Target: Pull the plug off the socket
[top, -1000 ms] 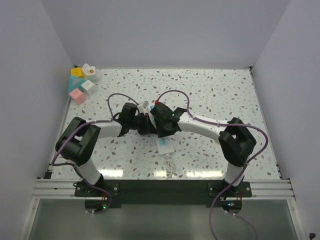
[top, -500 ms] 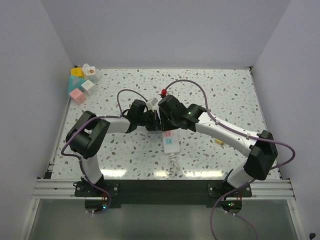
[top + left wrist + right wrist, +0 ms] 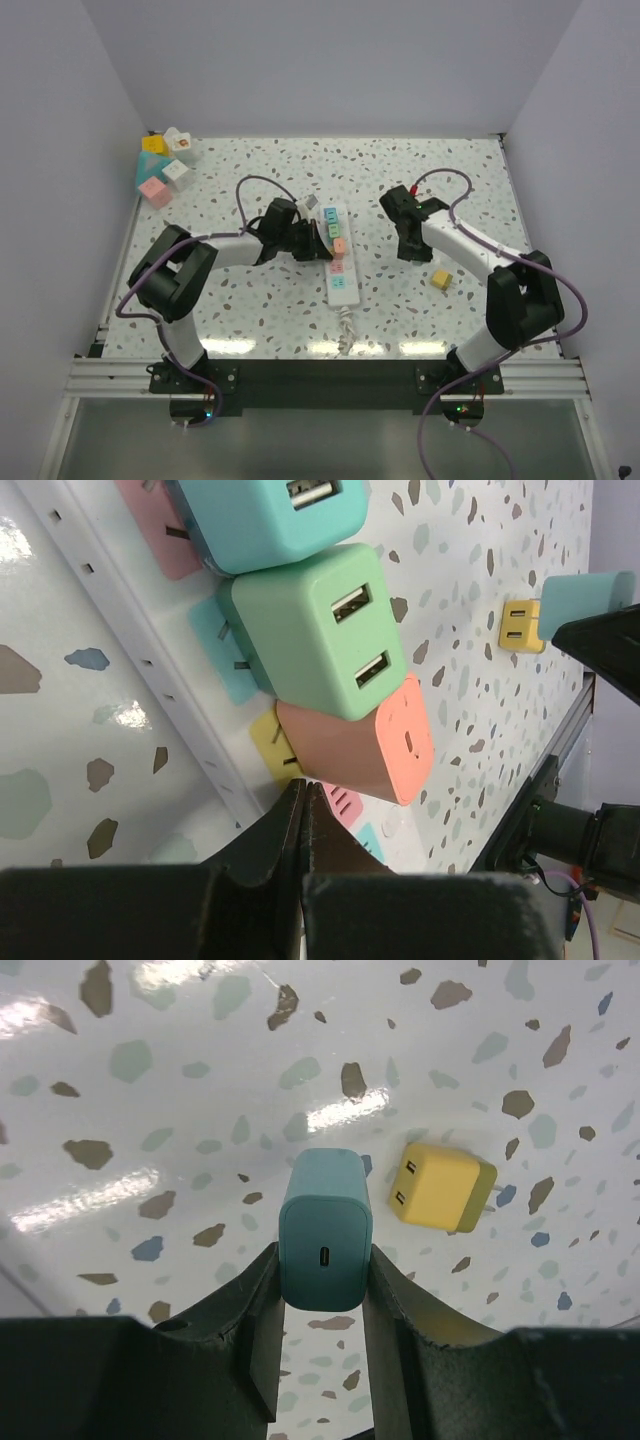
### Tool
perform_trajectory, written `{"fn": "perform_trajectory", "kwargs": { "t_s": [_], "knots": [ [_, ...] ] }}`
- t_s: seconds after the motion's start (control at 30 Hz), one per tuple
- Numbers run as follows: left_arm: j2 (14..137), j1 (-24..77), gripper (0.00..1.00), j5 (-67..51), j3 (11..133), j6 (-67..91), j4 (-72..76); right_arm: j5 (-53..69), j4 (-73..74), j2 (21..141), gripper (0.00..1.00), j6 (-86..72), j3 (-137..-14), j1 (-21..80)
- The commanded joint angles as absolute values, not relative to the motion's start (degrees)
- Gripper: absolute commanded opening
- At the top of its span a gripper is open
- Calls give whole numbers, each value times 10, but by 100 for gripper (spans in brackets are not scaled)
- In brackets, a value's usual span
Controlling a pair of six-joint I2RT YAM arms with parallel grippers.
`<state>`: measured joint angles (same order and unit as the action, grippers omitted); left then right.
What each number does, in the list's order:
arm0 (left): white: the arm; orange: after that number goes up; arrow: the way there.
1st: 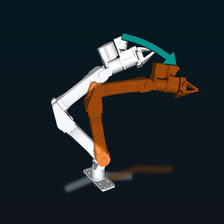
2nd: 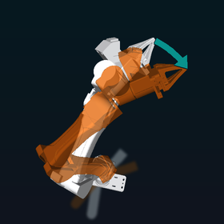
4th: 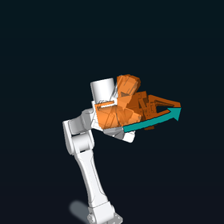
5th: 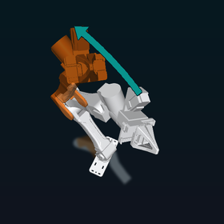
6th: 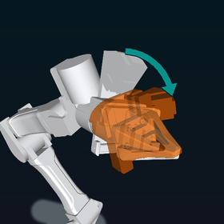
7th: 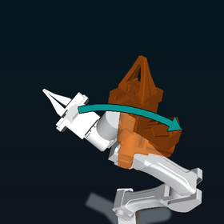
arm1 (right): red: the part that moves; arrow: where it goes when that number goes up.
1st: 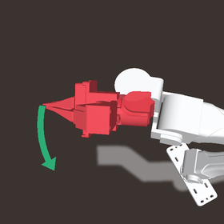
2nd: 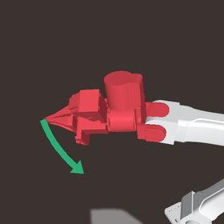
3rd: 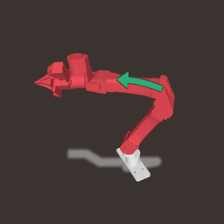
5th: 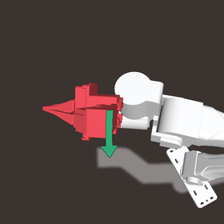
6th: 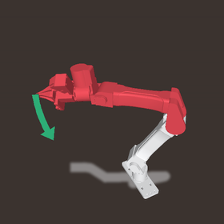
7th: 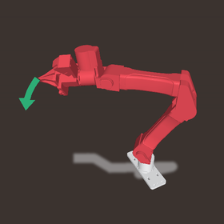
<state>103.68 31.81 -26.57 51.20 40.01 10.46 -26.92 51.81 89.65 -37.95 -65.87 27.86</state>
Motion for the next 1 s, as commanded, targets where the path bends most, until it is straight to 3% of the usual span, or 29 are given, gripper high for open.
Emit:
{"fn": "perform_trajectory", "kwargs": {
  "t_s": [0.0,0.07,0.2,0.23,0.3,0.33,0.37,0.47,0.63,0.97],
  "knots": [
    [1064,315,0,-160,500,352,-47,-287,491,910,8,-384,-638,264],
    [1061,315,0,-163,506,350,-41,-286,489,937,10,-385,-636,253],
    [1042,315,0,-167,512,347,-34,-299,502,952,30,-397,-635,248],
    [1036,314,0,-170,511,346,-27,-301,503,951,48,-400,-634,248],
    [1025,313,0,-175,512,344,-19,-282,507,943,65,-393,-645,247],
    [1022,311,0,-176,513,343,-18,-266,504,938,65,-384,-650,247],
    [1018,309,0,-181,513,343,-14,-247,496,930,73,-373,-660,248],
    [998,301,0,-199,519,339,-9,-189,500,907,82,-341,-702,263],
    [974,290,0,-235,521,338,54,-81,462,900,82,-304,-758,326],
    [975,279,0,-301,529,353,92,-31,396,962,73,-303,-802,372]
  ]
}}
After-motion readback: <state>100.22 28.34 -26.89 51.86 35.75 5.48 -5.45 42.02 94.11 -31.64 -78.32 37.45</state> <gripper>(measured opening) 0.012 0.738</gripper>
